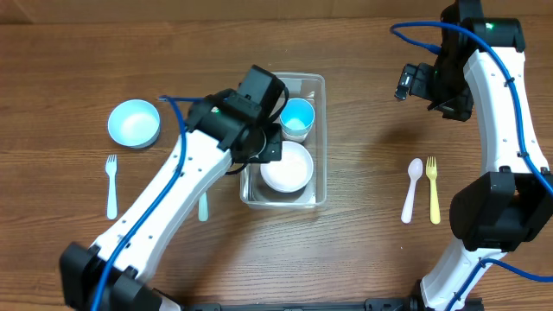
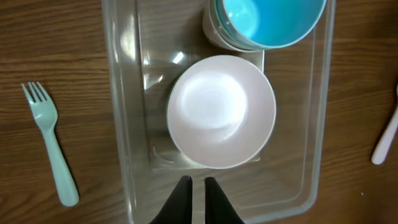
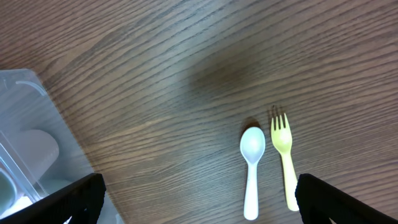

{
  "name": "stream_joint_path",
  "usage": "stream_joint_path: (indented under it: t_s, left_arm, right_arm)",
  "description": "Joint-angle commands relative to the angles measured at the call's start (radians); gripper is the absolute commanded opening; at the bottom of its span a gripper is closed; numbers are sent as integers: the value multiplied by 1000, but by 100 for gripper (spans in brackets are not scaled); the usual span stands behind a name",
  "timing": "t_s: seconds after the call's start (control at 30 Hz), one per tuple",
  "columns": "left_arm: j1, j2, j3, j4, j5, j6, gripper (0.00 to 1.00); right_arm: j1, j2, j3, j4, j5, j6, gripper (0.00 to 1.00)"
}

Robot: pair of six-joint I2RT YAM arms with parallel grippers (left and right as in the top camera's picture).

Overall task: Pack container
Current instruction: 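Carry pink bowl over the container, lower onto green bowl, release, then move left gripper to the light blue bowl and grasp its rim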

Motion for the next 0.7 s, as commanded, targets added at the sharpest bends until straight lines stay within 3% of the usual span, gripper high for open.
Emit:
stream_joint_path:
  t_s: [0.0, 0.2, 0.37, 0.43, 0.47, 0.5, 0.63, 0.67]
  left_arm:
    - [-14, 67, -19, 29, -6, 18, 4]
    - [10, 53, 34, 9, -66, 17, 6]
    - [98, -32, 129, -75, -185, -35, 24]
    - [143, -61, 136, -95, -221, -34, 56]
    - [170, -73, 136, -112, -256, -32, 83]
    - [210, -84, 136, -149, -313, -22, 93]
    - [307, -81, 135, -201, -385, 49, 99]
    - [335, -77, 135, -195, -384, 101, 96]
  right_arm:
    - [1, -40, 23, 3, 8, -3, 100]
    - [1, -40, 23, 3, 8, -3, 100]
    - [1, -40, 23, 3, 8, -3, 100]
    - [1, -40, 23, 3, 8, -2, 100]
    - [1, -40, 23, 3, 8, -3, 100]
    - [1, -40, 23, 3, 8, -3, 100]
    - [1, -40, 23, 3, 8, -2, 100]
    - [1, -40, 23, 3, 8, -2, 100]
